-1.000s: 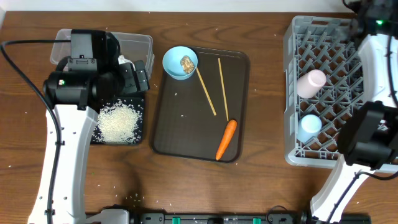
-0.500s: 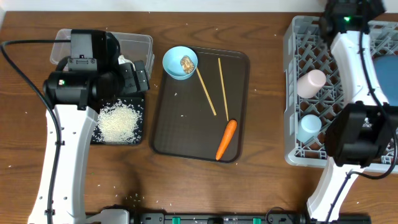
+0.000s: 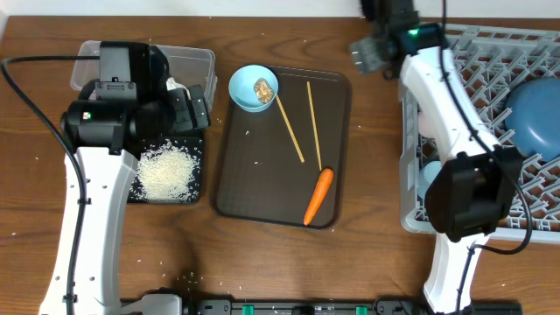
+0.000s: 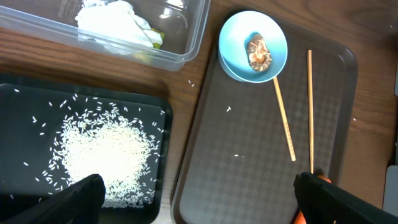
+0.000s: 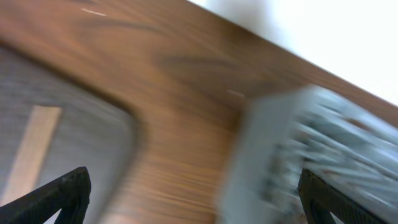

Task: Sort waste into correct bins and load items into the dishwasher rack
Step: 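Withdraw the right gripper up from the dish rack, then reach the left gripper to the small light-blue bowl and grasp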

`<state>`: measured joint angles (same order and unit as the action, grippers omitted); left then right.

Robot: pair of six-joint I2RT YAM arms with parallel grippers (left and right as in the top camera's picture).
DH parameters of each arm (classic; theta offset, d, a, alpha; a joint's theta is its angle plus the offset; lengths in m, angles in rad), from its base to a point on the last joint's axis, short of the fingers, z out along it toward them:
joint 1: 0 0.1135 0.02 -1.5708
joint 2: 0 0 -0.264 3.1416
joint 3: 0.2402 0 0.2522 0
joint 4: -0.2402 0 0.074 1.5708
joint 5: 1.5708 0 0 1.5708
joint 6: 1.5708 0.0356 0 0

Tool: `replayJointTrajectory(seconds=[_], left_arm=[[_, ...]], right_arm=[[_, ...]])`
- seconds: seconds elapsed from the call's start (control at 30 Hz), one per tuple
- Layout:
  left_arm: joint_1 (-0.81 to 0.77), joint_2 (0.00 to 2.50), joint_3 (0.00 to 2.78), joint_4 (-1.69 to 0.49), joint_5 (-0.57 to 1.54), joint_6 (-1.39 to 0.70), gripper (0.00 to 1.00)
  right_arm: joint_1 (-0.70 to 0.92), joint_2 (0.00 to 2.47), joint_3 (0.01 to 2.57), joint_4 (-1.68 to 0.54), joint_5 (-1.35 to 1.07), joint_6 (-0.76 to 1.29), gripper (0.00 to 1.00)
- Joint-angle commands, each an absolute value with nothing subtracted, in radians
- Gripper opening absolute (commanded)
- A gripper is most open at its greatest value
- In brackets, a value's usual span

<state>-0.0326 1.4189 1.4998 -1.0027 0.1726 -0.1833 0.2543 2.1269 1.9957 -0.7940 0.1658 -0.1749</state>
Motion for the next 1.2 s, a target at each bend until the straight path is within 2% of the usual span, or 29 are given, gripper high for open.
replayJointTrajectory(seconds=[0.0,0.07,0.2,0.47,0.67,0.83,1.0,1.17], left_arm=[[-0.027,1.425,1.495,-1.005,0.164,-0.178,0.98],[-0.027,1.425,1.495,-1.005,0.164,-0.178,0.98],[-0.027,1.425,1.495,-0.945,0.164,-0.182,0.98],[-0.028,1.425,1.495,-0.868,0.185,-0.194,0.98],[-0.073,1.489,1.495,-0.669,0.313,-0.196,0.99],[-0.213,1.652,1.524,-0.519,0.249,-0.143,0.98],[-0.353,1.841,1.607,-0.522,0.051,-0.067,0.98],[-0.424,1.982,1.641,-0.528,-0.045,-0.025,0.98]], right_arm=[[0.29,2.09,1.994,-0.789,-0.123,-0.06,0.99],[0.314,2.098,1.994,-0.786,-0.242,-0.037,0.96],[0.347,2.115,1.994,-0.788,-0.224,0.039,0.93],[0.265,2.104,1.994,-0.799,-0.23,0.101,0.97],[0.144,2.046,1.995,-0.833,-0.53,0.035,0.97],[0.075,1.962,1.995,-0.888,-0.517,-0.003,0.99],[0.056,1.887,1.995,-0.97,-0.357,-0.025,0.99],[0.056,1.848,1.995,-1.062,-0.204,-0.025,0.99]])
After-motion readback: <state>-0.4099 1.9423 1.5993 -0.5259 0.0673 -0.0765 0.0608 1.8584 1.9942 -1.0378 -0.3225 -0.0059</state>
